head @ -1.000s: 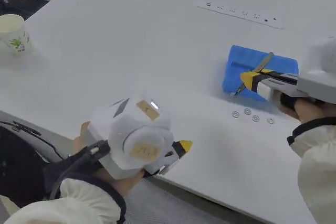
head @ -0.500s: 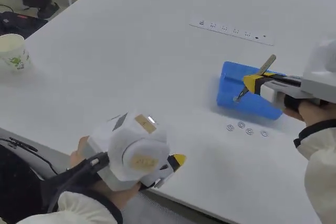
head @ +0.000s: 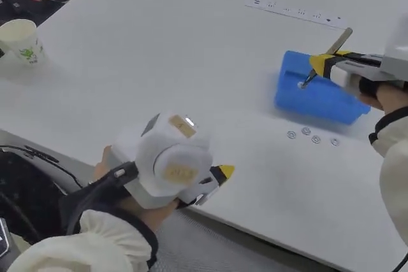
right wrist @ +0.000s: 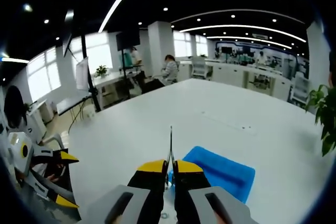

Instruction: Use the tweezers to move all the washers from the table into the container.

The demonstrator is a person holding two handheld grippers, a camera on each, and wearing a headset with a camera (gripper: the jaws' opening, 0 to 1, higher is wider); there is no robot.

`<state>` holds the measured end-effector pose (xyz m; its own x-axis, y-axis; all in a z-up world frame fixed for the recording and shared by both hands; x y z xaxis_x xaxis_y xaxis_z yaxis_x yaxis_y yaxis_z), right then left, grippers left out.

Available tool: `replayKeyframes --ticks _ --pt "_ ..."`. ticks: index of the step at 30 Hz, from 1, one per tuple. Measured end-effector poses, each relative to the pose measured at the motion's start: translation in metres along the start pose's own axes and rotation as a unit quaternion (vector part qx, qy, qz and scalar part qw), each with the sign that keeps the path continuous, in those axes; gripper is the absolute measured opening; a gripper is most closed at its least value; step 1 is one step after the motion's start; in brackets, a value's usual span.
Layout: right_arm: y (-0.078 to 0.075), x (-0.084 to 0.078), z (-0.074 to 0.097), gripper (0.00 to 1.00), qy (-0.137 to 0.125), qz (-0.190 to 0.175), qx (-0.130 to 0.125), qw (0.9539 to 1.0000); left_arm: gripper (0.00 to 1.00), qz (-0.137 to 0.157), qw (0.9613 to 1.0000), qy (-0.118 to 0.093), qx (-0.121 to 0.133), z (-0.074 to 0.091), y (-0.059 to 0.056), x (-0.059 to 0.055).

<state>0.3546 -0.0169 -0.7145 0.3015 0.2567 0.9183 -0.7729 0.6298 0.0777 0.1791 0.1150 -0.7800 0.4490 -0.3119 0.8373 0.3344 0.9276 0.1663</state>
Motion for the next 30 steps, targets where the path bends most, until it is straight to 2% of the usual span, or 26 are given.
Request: replayKeyframes --ticks 4,7,12,15,22,28,30 --pt "-0.009 -0.002 -0.008 0.02 0.001 -0.007 -0.006 1.0000 0.71 0.004 1.0000 0.000 -0.004 0.000 -0.001 0.000" --pt "-0.022 -0.007 -0.022 0.02 0.004 -0.005 -0.009 0.9999 0.71 0.007 1.0000 0.000 -0.006 0.000 -0.001 0.000" --pt "-0.030 -0.015 -0.032 0.02 0.014 -0.005 -0.008 0.9999 0.72 0.011 0.9999 -0.006 -0.008 0.001 -0.001 0.002" --pt "-0.033 -0.022 -0.041 0.02 0.018 -0.001 -0.006 0.9998 0.82 0.019 0.9993 -0.026 -0.019 0.001 -0.005 0.007" --pt "-0.034 -0.031 -0.053 0.02 0.019 0.001 0.002 0.9998 0.88 0.025 0.9989 -0.027 -0.028 0.000 -0.007 0.007" --pt "-0.040 -0.040 -0.059 0.02 0.023 0.008 -0.004 0.9997 0.92 0.033 0.9979 -0.028 -0.048 -0.001 -0.013 0.008" --pt "-0.042 -0.044 -0.063 0.02 0.022 0.006 -0.005 0.9997 0.93 0.033 0.9979 -0.028 -0.048 -0.001 -0.012 0.008"
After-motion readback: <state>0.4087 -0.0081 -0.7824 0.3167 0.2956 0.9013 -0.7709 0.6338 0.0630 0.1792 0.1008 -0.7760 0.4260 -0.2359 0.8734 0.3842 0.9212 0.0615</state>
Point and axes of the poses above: the centre of the closed fingertips' face, and the gripper's own axes: z roughly backward along the fingers, y roughly to its left, x roughly out of its top, the point moved 4 cm from there along z, roughly backward along the fingers, and after that the axes turned 5 degrees about -y, right-handed, at the moved point
